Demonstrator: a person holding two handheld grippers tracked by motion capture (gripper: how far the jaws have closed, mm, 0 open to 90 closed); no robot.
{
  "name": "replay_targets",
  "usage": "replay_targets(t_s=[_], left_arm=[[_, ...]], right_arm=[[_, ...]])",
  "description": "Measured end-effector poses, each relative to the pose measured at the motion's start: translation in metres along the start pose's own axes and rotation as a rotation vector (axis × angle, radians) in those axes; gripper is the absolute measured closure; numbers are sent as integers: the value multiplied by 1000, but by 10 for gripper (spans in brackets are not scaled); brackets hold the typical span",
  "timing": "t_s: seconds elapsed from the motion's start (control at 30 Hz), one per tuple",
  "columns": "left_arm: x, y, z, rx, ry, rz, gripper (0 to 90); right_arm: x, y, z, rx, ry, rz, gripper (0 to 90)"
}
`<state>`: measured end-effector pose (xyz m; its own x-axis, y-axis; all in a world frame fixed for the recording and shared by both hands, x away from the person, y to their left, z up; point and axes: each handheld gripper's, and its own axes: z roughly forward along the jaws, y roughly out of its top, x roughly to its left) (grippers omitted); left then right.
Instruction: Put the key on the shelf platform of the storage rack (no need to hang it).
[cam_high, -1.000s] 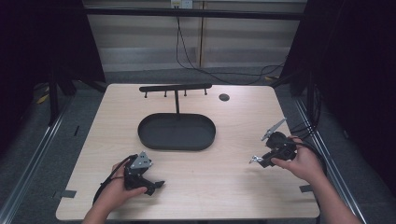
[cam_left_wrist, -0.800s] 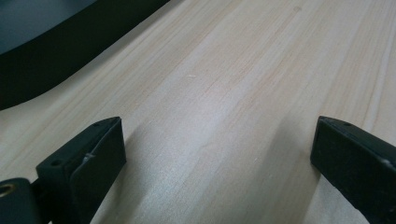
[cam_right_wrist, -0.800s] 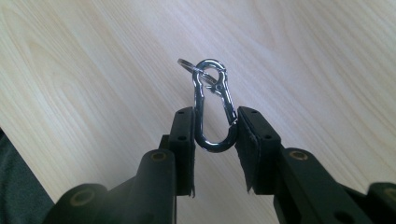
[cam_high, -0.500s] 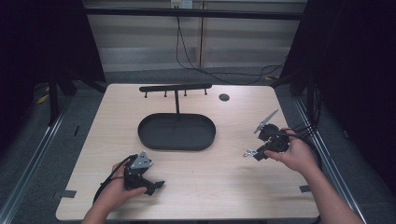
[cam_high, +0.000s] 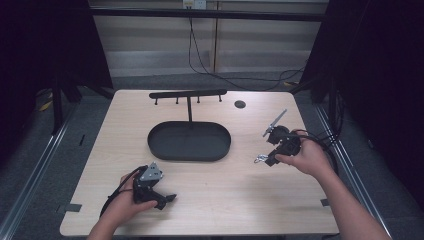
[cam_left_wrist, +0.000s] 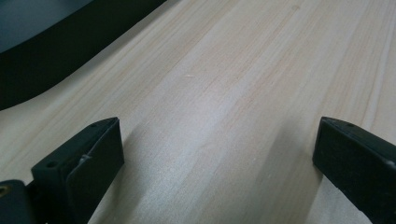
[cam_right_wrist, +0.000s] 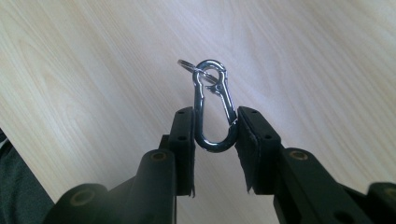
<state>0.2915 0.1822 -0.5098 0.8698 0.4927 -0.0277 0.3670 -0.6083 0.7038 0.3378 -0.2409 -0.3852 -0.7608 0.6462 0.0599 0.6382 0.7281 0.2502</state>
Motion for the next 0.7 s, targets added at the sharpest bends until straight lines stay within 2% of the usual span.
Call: replay_targets(t_s=[0.3, 0.37, 0.47, 0.7], left_arm=[[0, 0, 0, -2, 1, -6, 11], [0, 0, 0, -2, 0, -6, 11], [0, 0, 0, -2, 1, -5, 11], [0, 0, 1, -2, 1, -2, 8]], right_arm=[[-1, 14, -6, -18, -11, -14, 690], [0, 15, -7, -18, -6, -5, 690], [1, 21, -6, -8, -19, -18, 690], [4, 34, -8, -23, -9, -33, 690]])
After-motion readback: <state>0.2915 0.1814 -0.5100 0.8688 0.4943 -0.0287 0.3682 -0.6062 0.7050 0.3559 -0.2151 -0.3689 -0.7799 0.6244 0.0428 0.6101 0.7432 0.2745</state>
